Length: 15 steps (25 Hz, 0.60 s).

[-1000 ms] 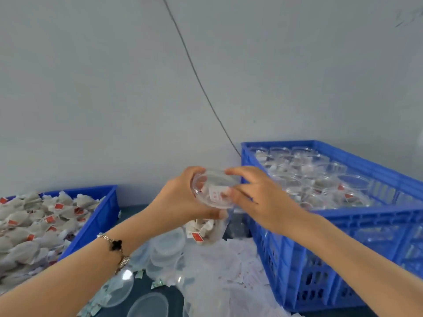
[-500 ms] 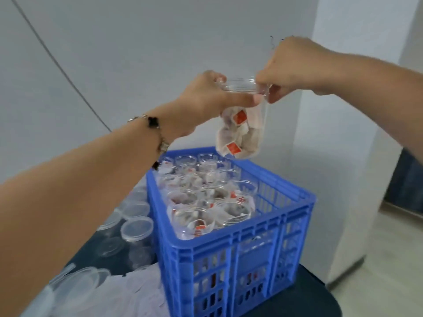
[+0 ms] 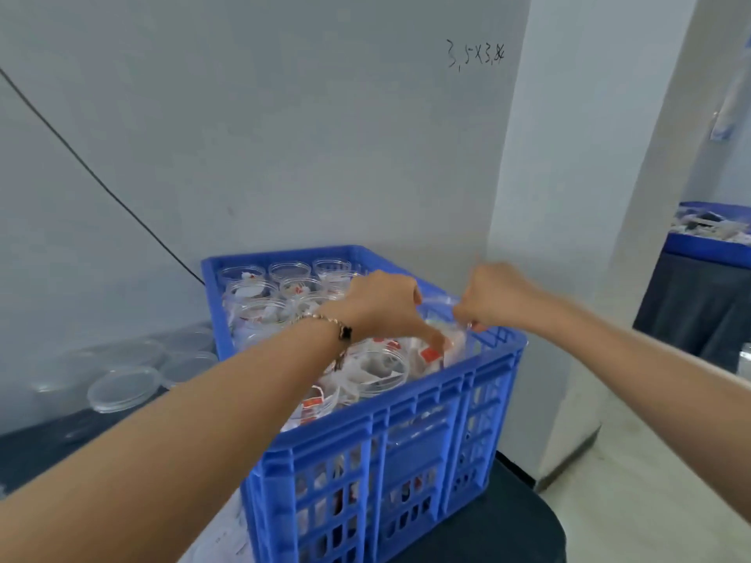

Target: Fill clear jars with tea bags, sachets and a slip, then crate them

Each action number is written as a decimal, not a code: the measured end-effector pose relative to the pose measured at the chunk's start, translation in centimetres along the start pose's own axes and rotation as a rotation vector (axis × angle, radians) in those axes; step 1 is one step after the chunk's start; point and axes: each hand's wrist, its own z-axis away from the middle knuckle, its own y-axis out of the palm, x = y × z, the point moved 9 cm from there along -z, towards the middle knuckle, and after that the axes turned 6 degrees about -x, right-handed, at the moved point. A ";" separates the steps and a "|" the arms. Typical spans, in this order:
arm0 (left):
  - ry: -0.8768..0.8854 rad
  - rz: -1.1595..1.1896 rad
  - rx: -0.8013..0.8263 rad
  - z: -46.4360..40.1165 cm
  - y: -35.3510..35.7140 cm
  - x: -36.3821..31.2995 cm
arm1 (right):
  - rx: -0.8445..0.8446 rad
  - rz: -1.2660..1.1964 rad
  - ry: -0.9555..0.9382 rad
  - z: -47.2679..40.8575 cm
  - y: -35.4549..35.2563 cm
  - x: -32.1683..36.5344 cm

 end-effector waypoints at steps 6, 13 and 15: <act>0.032 -0.223 0.062 0.7 3.1 0.8 | 0.047 0.075 -0.003 -0.2 4.0 -0.7; 0.132 -0.415 0.030 1.1 4.0 -0.6 | 0.081 0.164 -0.048 0.2 5.7 -0.6; 0.128 -0.396 0.034 1.4 4.0 -1.1 | 0.138 0.144 -0.031 0.1 6.1 -0.8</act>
